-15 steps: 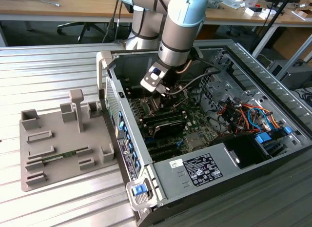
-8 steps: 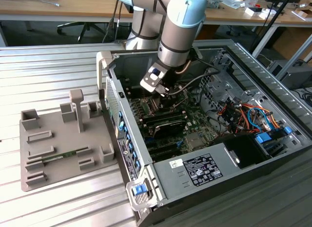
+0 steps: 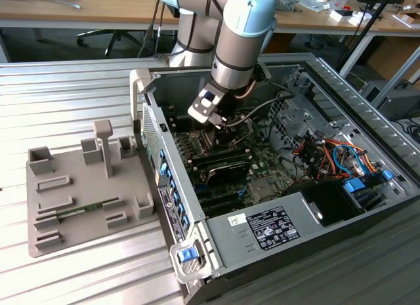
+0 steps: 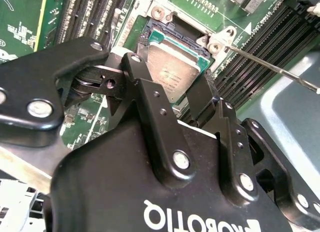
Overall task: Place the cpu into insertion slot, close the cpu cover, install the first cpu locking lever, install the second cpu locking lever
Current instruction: 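Place the cpu into insertion slot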
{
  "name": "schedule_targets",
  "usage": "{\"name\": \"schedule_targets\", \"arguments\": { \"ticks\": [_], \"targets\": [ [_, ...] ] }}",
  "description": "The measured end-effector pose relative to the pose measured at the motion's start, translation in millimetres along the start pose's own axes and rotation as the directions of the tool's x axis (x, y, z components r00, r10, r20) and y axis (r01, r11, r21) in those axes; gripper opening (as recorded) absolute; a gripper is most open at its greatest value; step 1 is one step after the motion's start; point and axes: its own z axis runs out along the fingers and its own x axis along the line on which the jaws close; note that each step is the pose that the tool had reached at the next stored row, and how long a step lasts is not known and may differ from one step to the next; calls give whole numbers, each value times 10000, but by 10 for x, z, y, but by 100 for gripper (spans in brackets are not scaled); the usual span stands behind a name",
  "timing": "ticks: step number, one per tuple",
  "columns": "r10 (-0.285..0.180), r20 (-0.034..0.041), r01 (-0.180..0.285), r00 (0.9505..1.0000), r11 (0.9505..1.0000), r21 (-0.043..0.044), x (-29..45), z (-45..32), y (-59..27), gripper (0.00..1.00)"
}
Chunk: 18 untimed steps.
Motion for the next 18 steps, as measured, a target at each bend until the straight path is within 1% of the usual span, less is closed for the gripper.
{"name": "schedule_targets", "arguments": {
  "ticks": [11, 18],
  "targets": [
    [36, 3, -36, 10000, 10000, 1, 0, 49, -1, 54],
    [42, 3, -42, 10000, 10000, 1, 0, 59, -1, 54]
  ]
}}
